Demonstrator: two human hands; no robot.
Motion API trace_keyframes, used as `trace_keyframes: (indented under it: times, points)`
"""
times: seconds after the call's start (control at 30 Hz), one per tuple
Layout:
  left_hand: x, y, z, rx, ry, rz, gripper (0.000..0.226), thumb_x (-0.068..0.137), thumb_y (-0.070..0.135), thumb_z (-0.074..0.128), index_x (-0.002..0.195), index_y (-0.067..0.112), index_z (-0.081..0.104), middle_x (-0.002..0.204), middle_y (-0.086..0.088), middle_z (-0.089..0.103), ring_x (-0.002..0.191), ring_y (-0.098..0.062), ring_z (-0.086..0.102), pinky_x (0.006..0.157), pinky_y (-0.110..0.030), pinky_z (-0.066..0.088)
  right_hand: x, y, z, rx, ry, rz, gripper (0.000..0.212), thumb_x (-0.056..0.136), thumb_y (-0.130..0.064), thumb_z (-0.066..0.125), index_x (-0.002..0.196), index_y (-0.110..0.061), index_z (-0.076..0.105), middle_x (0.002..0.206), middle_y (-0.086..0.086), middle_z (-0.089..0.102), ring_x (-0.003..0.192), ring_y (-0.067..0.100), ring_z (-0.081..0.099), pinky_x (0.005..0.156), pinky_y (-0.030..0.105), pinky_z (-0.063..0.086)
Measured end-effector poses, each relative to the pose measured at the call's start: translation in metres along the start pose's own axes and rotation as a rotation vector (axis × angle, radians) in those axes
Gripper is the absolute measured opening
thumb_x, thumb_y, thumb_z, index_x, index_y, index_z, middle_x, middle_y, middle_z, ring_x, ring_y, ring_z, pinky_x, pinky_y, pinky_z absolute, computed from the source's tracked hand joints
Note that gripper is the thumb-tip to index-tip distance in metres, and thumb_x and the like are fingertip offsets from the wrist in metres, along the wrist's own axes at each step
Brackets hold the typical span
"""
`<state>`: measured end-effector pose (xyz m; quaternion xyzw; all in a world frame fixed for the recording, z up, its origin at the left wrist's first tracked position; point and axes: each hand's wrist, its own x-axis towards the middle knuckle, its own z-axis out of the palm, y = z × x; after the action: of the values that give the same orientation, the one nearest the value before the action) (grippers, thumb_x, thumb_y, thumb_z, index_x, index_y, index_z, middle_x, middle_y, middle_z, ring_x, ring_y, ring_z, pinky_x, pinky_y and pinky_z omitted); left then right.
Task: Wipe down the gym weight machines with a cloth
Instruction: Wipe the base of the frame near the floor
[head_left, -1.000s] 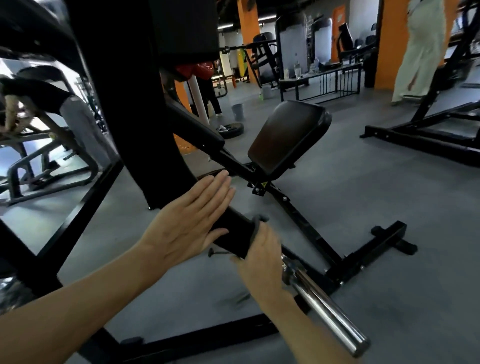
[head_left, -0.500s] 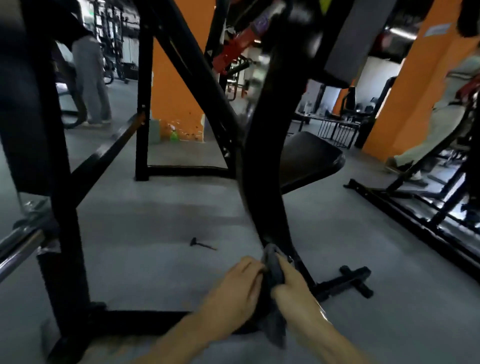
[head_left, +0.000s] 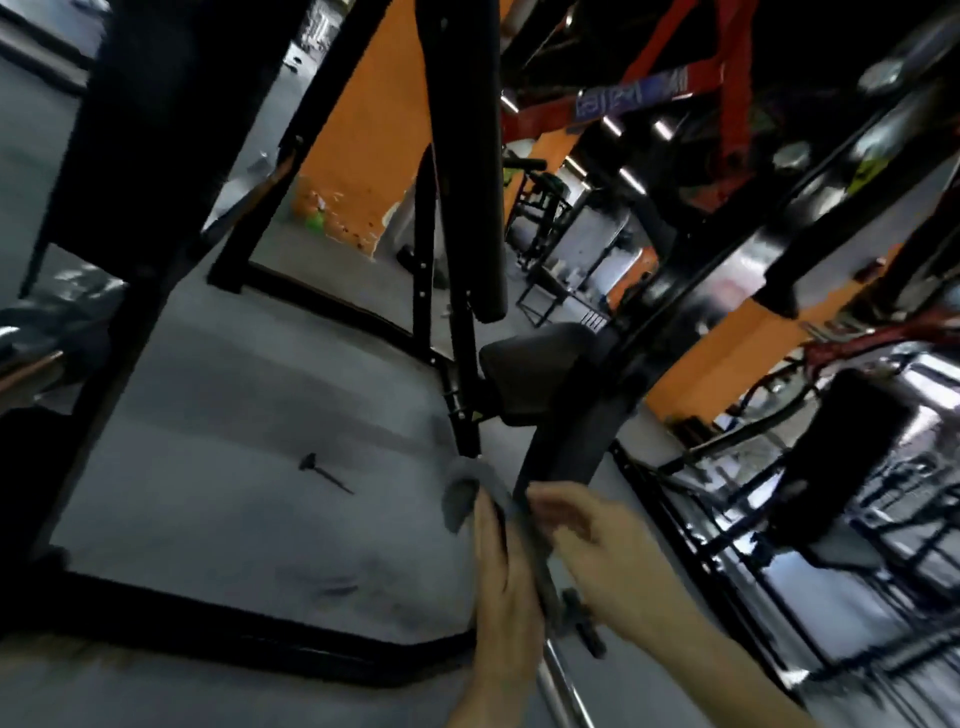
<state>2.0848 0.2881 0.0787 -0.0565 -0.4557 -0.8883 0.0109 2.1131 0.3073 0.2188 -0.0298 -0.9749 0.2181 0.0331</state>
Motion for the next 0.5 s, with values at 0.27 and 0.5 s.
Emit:
trace_keyframes:
  times: [0.27, 0.5]
  points:
    - [0.058, 0.049, 0.054, 0.477, 0.109, 0.599, 0.068, 0.104, 0.058, 0.033, 0.160, 0.032, 0.007, 0.163, -0.003, 0.028, 0.148, -0.025, 0.032, 0.118, -0.047, 0.036, 0.041, -0.047, -0.119, -1.593, 0.270, -0.752, 0.049, 0.103, -0.009, 0.030, 0.150, -0.005, 0.044, 0.159, 0.015, 0.037, 0.151, 0.033, 0.026, 0.125, 0.048, 0.014]
    - [0.082, 0.043, 0.067, 0.571, 0.289, 0.802, 0.075, 0.092, 0.026, 0.068, 0.156, 0.015, 0.029, 0.152, -0.006, 0.038, 0.130, -0.026, 0.051, 0.105, -0.040, 0.045, 0.070, -0.049, -0.142, -1.740, 0.203, -0.884, 0.051, 0.102, -0.017, 0.035, 0.150, -0.001, 0.044, 0.156, 0.016, 0.042, 0.148, 0.031, 0.035, 0.125, 0.043, 0.015]
